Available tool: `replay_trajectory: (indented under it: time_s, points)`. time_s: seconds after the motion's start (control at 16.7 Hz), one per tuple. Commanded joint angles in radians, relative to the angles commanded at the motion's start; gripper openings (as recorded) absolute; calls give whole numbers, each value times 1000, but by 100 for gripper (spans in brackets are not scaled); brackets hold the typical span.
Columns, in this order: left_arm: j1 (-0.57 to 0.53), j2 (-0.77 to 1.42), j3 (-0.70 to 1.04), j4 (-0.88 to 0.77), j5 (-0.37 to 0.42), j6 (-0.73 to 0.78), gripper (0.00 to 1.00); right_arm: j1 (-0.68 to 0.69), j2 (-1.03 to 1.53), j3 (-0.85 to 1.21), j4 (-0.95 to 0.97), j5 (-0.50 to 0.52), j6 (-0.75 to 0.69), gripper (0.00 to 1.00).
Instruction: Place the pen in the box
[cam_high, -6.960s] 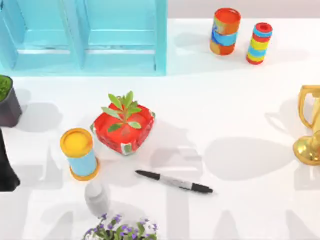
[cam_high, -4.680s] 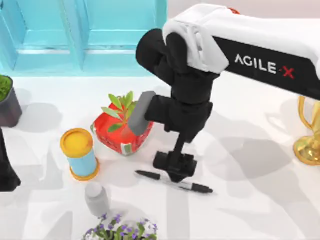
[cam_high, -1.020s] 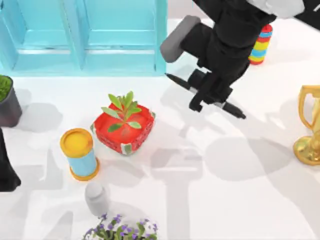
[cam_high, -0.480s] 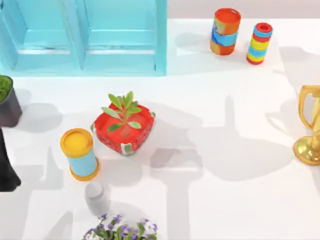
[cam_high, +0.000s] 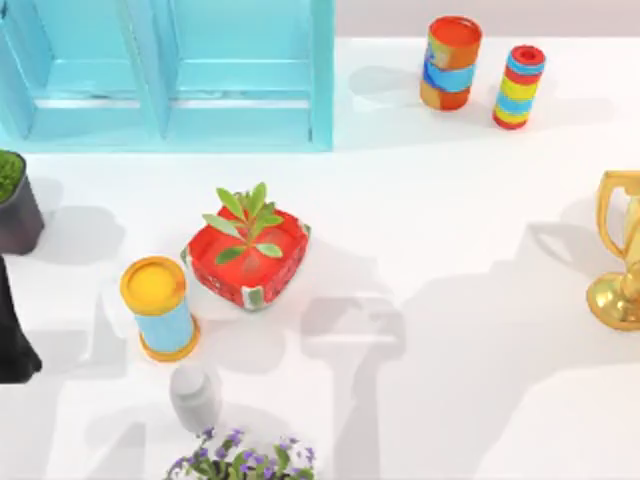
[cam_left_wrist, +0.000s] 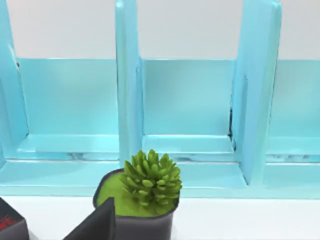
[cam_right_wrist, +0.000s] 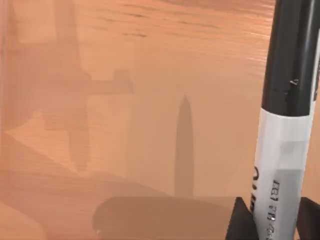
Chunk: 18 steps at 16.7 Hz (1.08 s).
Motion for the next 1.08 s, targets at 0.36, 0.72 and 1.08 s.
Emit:
replay_trajectory:
  time_s: [0.36,0.72,1.08]
  points:
    - [0,0,0,0,0,0,100,-60,55,-28,-2,-47,98,0]
    - [0,0,0,0,0,0,100,-39,35,-97,69,-46,112,0]
    - [0,0,0,0,0,0,100,-11,12,-323,246,-52,145,0]
